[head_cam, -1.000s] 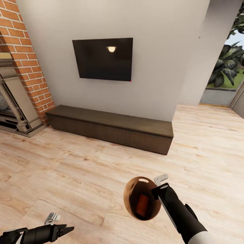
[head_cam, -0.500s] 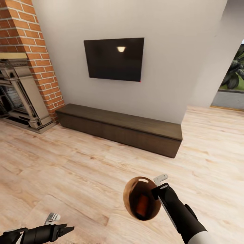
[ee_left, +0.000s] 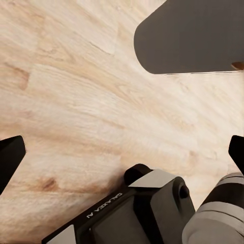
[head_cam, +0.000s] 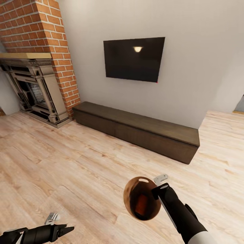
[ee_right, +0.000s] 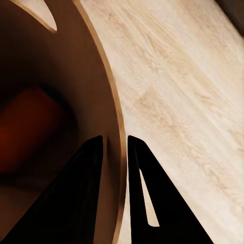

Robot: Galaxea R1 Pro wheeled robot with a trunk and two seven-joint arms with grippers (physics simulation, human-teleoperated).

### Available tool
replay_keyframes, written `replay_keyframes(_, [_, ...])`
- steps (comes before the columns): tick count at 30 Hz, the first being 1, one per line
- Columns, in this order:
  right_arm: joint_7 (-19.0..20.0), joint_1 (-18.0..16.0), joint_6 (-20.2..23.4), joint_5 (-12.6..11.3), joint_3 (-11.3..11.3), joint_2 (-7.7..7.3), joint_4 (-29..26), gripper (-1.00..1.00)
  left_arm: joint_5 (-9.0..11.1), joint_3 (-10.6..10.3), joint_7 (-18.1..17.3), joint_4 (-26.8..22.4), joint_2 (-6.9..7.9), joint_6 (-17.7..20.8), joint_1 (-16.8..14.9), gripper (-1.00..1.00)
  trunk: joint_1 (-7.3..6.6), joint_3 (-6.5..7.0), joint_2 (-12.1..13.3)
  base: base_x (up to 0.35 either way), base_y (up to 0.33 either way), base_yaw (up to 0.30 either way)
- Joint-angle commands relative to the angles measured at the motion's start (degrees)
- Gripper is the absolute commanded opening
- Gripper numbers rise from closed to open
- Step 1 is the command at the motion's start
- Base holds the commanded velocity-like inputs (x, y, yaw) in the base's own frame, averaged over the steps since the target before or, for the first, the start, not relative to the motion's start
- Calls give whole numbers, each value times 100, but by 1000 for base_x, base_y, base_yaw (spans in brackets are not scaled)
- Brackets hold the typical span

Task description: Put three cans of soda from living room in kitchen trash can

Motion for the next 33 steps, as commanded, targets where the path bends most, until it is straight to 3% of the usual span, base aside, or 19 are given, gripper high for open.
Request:
replay_keyframes(1, [26,-2,-2,-24,-1,1,-2,-100,0,-1,2,1,-1,0,0,100,0,1,0,0,0,275])
replay_keyframes(33, [26,-2,-2,-28,6,9,-2,-100,0,5,-12,-3,-2,-5,0,100,0,1,0,0,0,276])
